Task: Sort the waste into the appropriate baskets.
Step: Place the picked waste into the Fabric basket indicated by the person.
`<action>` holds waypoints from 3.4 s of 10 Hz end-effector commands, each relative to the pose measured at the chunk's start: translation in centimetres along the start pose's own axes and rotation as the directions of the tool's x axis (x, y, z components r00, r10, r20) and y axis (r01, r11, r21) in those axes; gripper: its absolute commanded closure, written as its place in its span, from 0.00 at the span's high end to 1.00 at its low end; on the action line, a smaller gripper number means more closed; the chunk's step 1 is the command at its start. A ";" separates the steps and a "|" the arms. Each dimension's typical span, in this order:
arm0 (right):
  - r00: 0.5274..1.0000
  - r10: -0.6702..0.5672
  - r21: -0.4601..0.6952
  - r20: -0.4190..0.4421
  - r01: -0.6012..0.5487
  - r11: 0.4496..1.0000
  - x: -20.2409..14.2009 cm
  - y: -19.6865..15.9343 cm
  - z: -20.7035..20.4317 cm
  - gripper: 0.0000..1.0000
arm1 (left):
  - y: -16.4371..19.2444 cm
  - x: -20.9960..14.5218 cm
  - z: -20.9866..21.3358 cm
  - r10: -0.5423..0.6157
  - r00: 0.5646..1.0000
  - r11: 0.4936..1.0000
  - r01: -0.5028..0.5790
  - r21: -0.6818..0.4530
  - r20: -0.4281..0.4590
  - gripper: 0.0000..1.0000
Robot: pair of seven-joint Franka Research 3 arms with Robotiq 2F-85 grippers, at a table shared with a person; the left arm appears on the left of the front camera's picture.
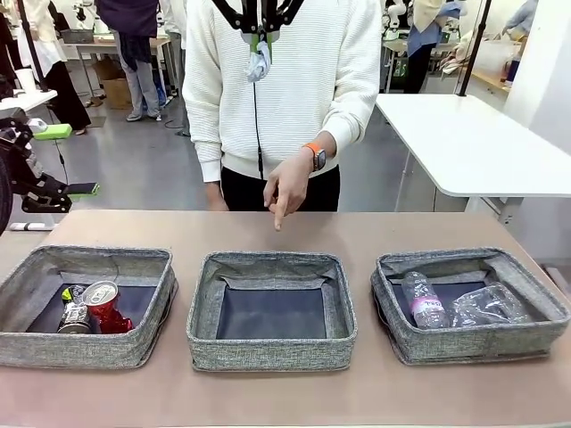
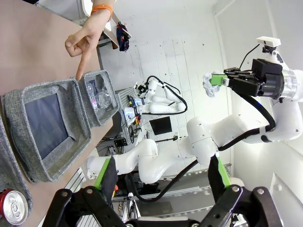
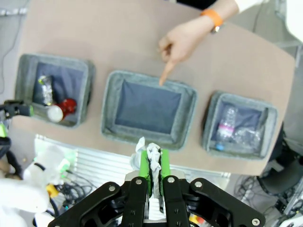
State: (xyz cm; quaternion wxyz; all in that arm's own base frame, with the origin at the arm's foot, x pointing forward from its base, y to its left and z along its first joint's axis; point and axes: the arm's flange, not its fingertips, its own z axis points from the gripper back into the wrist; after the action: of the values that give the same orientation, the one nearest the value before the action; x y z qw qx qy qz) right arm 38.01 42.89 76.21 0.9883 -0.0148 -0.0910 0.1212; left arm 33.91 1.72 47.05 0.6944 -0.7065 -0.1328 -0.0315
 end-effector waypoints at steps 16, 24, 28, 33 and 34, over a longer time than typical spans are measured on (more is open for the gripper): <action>0.986 0.041 0.275 -0.163 0.005 0.961 -10.6 -7.1 -33.4 0.09 | -0.3 -0.2 0.0 -0.006 1.000 1.000 0.006 -0.017 0.005 1.00; 0.988 0.015 0.275 -0.154 0.028 0.961 -10.5 -7.4 -33.6 1.00 | -0.3 -0.2 0.0 -0.006 1.000 1.000 0.006 -0.017 0.005 1.00; 0.990 0.012 0.279 -0.142 0.028 0.960 -10.4 -7.5 -33.6 1.00 | -0.3 -0.2 0.0 -0.006 1.000 1.000 0.006 -0.017 0.005 1.00; 0.993 0.028 0.505 -0.112 0.033 0.862 -9.9 -9.0 -31.8 1.00 | -0.3 -0.2 0.0 -0.006 1.000 1.000 0.006 -0.017 0.005 1.00; 0.994 -0.008 0.672 -0.106 0.078 0.736 -9.5 -11.5 -29.7 1.00 | -0.3 -0.2 0.0 -0.006 1.000 1.000 0.006 -0.017 0.005 1.00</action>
State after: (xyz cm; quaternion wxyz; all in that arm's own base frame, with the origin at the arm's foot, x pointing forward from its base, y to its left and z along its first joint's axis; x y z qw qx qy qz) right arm 37.29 32.13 44.52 0.9656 0.2300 -0.0023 0.1214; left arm 33.91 1.76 47.07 0.6944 -0.7065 -0.1333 -0.0313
